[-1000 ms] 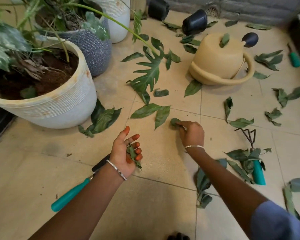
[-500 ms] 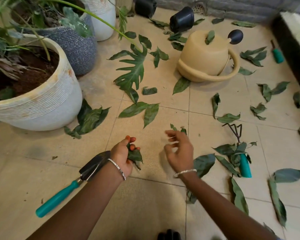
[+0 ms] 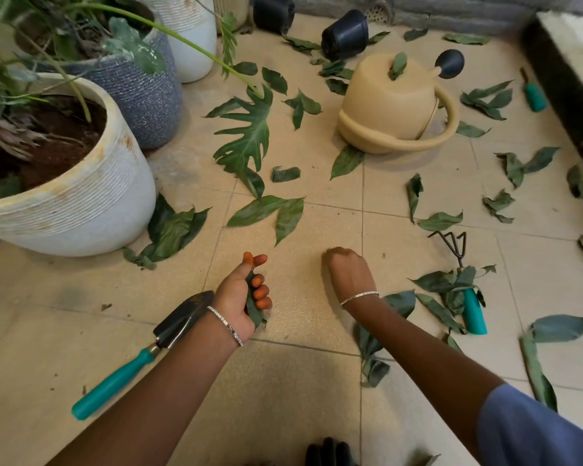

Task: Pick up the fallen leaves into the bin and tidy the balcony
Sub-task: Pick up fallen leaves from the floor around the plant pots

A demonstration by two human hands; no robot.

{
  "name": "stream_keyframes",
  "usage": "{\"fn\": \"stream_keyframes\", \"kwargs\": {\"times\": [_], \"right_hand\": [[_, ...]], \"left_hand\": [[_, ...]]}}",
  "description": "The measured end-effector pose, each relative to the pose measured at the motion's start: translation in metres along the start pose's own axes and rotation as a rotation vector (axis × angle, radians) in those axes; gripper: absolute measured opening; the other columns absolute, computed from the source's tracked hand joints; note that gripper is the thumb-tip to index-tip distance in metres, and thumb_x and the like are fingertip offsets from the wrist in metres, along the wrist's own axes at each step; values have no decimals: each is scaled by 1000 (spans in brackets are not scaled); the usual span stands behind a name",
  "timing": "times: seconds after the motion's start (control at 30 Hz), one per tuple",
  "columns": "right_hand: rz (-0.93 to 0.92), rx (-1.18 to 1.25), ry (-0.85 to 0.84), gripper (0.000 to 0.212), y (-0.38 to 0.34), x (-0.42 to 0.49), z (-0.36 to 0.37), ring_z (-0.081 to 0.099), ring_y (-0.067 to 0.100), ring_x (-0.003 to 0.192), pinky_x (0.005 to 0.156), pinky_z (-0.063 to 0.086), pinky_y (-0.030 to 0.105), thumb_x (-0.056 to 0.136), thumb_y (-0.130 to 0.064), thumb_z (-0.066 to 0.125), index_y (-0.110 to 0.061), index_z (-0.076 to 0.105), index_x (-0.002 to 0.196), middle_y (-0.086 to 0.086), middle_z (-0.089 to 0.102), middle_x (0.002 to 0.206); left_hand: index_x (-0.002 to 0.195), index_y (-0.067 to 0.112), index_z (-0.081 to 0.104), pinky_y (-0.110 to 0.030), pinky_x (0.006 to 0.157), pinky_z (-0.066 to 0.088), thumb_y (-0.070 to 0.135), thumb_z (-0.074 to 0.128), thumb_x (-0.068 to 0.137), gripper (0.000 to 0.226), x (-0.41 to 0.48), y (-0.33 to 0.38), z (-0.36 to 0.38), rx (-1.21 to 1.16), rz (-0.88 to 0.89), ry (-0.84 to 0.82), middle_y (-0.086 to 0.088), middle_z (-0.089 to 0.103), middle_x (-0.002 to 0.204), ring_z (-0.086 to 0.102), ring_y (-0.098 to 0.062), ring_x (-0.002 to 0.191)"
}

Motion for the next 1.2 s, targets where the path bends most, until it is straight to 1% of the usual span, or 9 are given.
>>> {"fn": "stream_keyframes", "kwargs": {"times": [0.17, 0.3, 0.53, 0.63, 0.73, 0.83, 1.0, 1.07, 1.2], "right_hand": [[152, 607, 277, 14, -18, -10, -59, 69, 17, 79, 76, 55, 27, 82, -5, 73, -12, 79, 92, 5, 74, 89], [-61, 854, 319, 19, -89, -31, -98, 63, 7, 76, 69, 54, 16, 80, -4, 76, -14, 79, 95, 0, 67, 86], [-419, 541, 155, 16, -156, -39, -64, 65, 21, 95, 77, 53, 37, 77, -21, 67, -22, 79, 88, -4, 74, 93], [-396, 584, 55, 24, -156, -38, -62, 56, 18, 111, 86, 42, 38, 85, -31, 60, -28, 74, 105, -10, 69, 104], [-264, 771, 161, 25, -125, -13, -84, 57, 11, 98, 83, 45, 29, 88, -30, 60, -21, 72, 108, -5, 66, 102], [-32, 711, 200, 20, -70, 37, -71, 62, 12, 87, 78, 54, 33, 89, -17, 61, -15, 70, 107, -1, 69, 97], [-93, 284, -266, 64, -56, 86, 18, 43, 36, 129, 105, 42, 44, 88, -29, 65, -27, 40, 147, 15, 38, 148], [-104, 157, -299, 65, -58, 85, 39, 34, 38, 137, 109, 38, 48, 89, -40, 64, -31, 38, 148, 14, 29, 155], [-118, 172, -35, 25, -61, 71, 32, 61, 31, 101, 80, 51, 34, 95, -20, 58, -12, 66, 118, 12, 66, 116]], "left_hand": [[99, 18, 62, -15, 34, 27, 56, 46, 96, 41, -5, -1, -6, -20, -21, -64, 2, 48, 65, 42, -8, 46], [98, 16, 64, -17, 38, 32, 64, 44, 93, 52, -8, -3, -10, -70, -28, -86, -2, 61, 74, 55, -10, 55], [82, 11, 68, -35, 73, 49, 57, 51, 92, 50, -10, -3, -24, -161, -99, -50, -11, 68, 78, 65, -24, 74], [82, 14, 67, -32, 63, 47, 52, 52, 93, 42, -3, -1, -37, -138, -114, -6, -6, 64, 75, 63, -20, 68], [73, 18, 57, -19, 39, 30, 44, 54, 95, 34, 6, 8, -51, -143, -84, 43, 3, 48, 53, 44, -10, 42], [67, 19, 47, -15, 34, 22, 42, 53, 96, 38, 7, 20, -58, -174, -60, 48, 6, 37, 46, 34, -8, 34], [62, 20, 43, -15, 34, 21, 48, 53, 95, 45, 10, 35, -64, -187, -19, 67, 5, 31, 43, 29, -8, 32], [60, 19, 43, -14, 35, 21, 50, 54, 93, 47, 10, 38, -64, -203, -9, 66, 4, 31, 43, 29, -9, 33], [57, 17, 47, -16, 40, 21, 55, 55, 89, 50, 10, 35, -62, -240, -24, 47, 3, 32, 45, 29, -11, 35]]}}
Point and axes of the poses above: each hand's wrist, its own x-axis towards the middle knuckle, its own z-axis out of the palm, y = z × x, the point moved 9 cm from there along x, towards the middle knuckle
